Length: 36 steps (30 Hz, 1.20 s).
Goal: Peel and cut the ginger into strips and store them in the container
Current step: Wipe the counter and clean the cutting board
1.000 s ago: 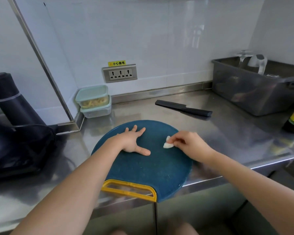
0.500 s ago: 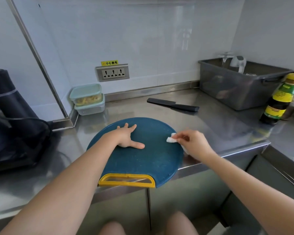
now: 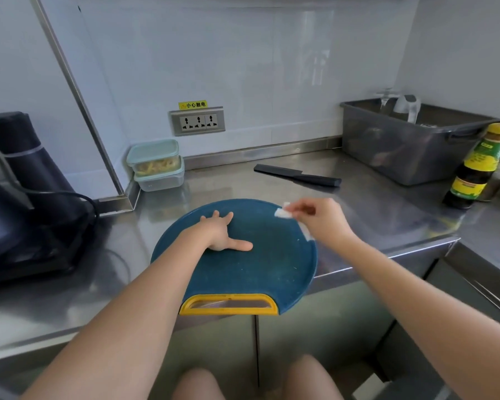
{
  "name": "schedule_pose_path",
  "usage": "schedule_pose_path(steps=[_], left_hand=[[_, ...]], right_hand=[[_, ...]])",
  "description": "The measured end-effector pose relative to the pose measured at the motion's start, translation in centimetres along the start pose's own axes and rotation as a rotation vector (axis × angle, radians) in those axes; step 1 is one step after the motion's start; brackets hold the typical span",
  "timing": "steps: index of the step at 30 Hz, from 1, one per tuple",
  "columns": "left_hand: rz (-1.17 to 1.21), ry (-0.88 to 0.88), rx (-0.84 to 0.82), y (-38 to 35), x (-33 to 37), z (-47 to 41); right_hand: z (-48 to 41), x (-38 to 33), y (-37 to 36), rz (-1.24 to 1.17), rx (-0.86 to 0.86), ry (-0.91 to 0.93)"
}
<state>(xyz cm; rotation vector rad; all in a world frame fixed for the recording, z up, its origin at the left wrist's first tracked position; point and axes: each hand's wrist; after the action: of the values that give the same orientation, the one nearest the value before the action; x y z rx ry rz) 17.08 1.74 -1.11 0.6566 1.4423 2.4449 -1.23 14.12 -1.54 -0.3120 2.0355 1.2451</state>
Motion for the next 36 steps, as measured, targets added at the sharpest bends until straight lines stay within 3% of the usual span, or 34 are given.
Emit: schedule_pose_path(steps=[4, 9, 14, 16, 19, 25, 29, 33, 36], left_hand=[[0.014, 0.011, 0.008, -0.5, -0.9, -0.2], [0.013, 0.025, 0.022, -0.7, -1.0, -0.9], [-0.023, 0.045, 0.016, -0.5, -0.9, -0.9], [-0.011, 0.038, 0.019, -0.6, -0.9, -0.8], [-0.001, 0.033, 0.024, -0.8, -0.8, -0.3], [-0.001, 0.031, 0.046, -0.9, -0.6, 0.1], [0.022, 0.031, 0.047, -1.2, -0.6, 0.4], [0.039, 0.03, 0.05, -1.1, -0.7, 0.3], [0.054, 0.03, 0.048, -1.2, -0.9, 0.1]], right_hand=[[-5.4, 2.2, -2.4, 0.27, -0.099, 0.042], [-4.3, 3.4, -3.1, 0.49, -0.177, 0.141], [3.7, 1.4, -0.6, 0.263, -0.341, 0.298], [8.2, 0.2, 0.6, 0.157, -0.502, 0.391], [11.6, -1.0, 1.9, -0.011, -0.772, 0.376], [3.9, -1.1, 2.8, -0.357, -0.474, 0.035], [0.2, -0.1, 0.6, -0.515, -0.483, -0.092], [-2.2, 0.0, -0.6, -0.426, -0.497, -0.052], [-3.9, 0.9, -0.9, -0.491, -0.476, -0.2]])
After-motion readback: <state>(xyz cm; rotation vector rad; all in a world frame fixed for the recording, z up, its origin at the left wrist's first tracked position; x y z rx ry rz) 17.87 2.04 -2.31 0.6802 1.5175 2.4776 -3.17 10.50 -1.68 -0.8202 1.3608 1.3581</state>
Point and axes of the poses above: each hand's wrist, its own z-axis away from the middle knuckle, its own y-axis out of the back of the hand, x = y × z, and after that the axes turned 10 degrees about z, right-handed
